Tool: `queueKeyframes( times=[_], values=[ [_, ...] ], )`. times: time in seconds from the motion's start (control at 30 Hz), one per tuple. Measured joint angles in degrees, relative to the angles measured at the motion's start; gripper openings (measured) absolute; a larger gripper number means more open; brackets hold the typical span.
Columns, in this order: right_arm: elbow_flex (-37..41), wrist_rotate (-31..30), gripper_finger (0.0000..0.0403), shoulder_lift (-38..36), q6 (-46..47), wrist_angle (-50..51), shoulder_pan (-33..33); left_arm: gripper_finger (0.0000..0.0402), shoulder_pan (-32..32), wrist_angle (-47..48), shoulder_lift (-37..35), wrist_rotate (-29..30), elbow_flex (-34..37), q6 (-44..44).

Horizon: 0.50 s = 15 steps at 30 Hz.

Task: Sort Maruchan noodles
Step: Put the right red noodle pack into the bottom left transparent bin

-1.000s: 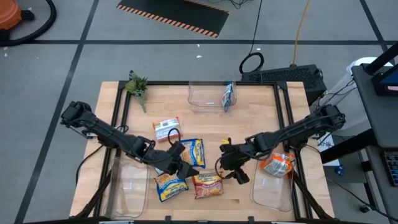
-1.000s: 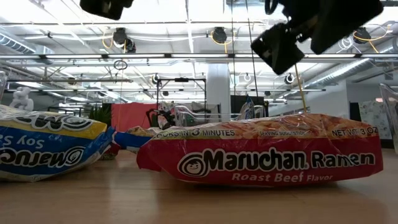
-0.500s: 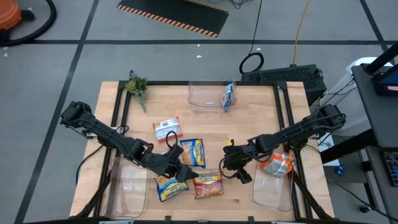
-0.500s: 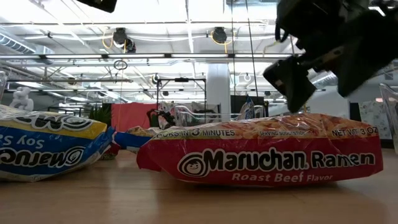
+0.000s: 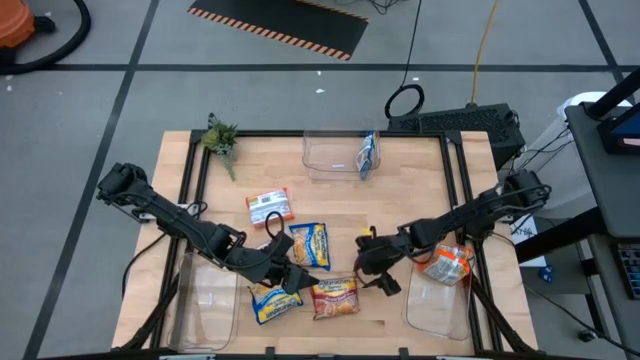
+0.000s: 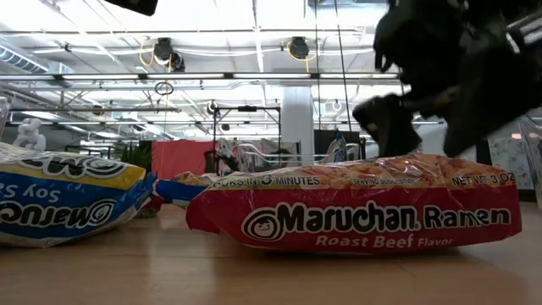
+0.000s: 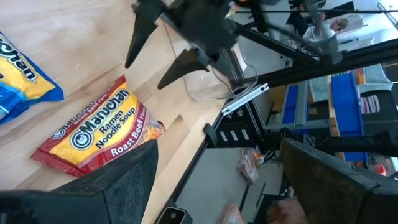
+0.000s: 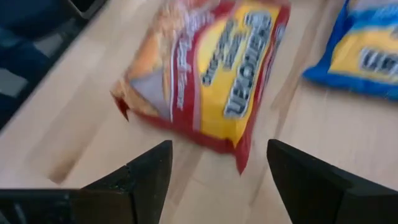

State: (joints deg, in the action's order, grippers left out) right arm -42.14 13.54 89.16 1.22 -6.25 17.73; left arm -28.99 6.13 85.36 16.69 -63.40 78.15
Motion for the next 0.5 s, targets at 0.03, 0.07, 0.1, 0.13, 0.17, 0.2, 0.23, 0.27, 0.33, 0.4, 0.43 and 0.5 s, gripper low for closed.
queueKeyframes(
  times=[0.03,0.07,0.1,0.13,0.17,0.2,0.23,0.27,0.33,0.4,0.43,0.5],
  values=[
    [-0.01,0.08,0.0253,0.96,-0.01,-0.02,0.01,0.0340,0.00,0.04,0.00,0.02,0.00,-0.01],
    [-0.01,0.13,0.0251,1.89,-0.10,-0.07,0.01,0.0339,0.00,0.13,0.00,0.02,0.00,-0.16],
    [-0.01,0.13,0.0249,2.77,-0.31,-0.08,0.01,0.0339,0.00,0.19,0.00,0.02,0.00,-0.40],
    [-0.01,0.15,0.0248,3.66,-0.54,-0.26,0.00,0.0340,0.00,0.22,0.00,0.02,0.00,-0.43],
    [-0.01,0.13,0.0247,4.66,-0.73,-0.90,-0.01,0.0339,0.04,0.25,0.00,0.03,0.00,-0.44],
    [-0.01,0.15,0.0247,5.72,-0.91,-1.88,-0.01,0.0339,0.04,0.35,0.00,0.04,0.00,-0.43],
    [-0.05,0.15,0.0247,6.66,-1.10,-2.70,0.01,0.0339,0.04,0.50,0.00,0.05,0.00,-0.42],
    [-0.05,0.15,0.0247,7.59,-1.31,-3.63,0.01,0.0339,0.04,0.57,0.00,0.09,0.00,-0.41],
    [-0.07,0.11,0.0247,9.48,-1.90,-6.56,-0.01,0.0339,0.02,0.55,0.00,0.37,0.00,-0.19],
    [-0.12,0.12,0.0245,10.97,-2.13,-9.28,-0.01,0.0339,0.00,0.49,0.00,0.43,0.00,0.23],
    [-0.14,0.13,0.0242,11.61,-2.11,-10.56,-0.01,0.0339,0.00,0.49,0.00,0.44,0.00,0.29],
    [-0.23,0.13,0.0235,12.31,-2.05,-11.78,-0.01,0.0340,0.00,0.31,0.00,0.44,0.00,0.39]
  ],
)
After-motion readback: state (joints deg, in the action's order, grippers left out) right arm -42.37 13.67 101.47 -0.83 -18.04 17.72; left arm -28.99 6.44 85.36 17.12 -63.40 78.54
